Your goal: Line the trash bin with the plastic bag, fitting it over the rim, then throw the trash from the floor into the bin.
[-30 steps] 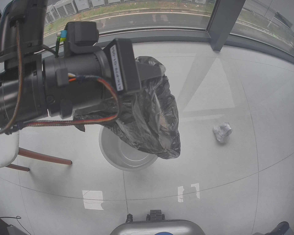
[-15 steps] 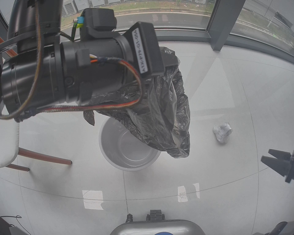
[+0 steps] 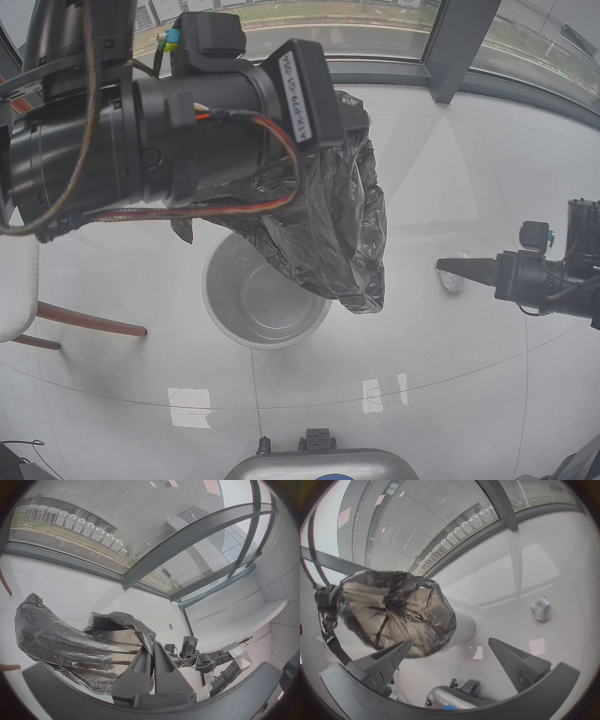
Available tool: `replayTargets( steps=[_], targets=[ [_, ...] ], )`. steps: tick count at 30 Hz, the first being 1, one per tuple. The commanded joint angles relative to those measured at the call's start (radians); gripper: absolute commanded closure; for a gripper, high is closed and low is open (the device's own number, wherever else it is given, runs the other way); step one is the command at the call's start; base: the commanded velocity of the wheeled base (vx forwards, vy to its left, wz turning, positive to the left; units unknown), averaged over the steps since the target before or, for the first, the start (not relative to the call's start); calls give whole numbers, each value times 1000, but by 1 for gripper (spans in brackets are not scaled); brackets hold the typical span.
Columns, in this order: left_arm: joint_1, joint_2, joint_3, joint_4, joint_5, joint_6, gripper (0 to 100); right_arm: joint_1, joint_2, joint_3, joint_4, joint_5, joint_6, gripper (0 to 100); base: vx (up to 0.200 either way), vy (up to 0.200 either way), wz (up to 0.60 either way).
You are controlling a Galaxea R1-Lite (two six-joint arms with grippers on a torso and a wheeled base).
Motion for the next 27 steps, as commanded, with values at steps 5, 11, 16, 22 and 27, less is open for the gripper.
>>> replayTargets(
  steps=[5,11,16,22,27],
  targets=[
    [2,6,-21,-2,-1,-1,100,25,278,-159,-146,46,180,0,0,0,0],
    [4,18,-47,0,-1,1,100,28,350,-185,-187,80,229,0,0,0,0],
    [4,24,-53,0,-1,1,100,42,399,-207,-247,85,296,0,0,0,0],
    [5,29,-53,0,1,1,100,52,439,-241,-301,123,384,0,0,0,0],
    [7,29,-53,0,1,1,100,63,468,-274,-316,132,420,0,0,0,0]
  ],
)
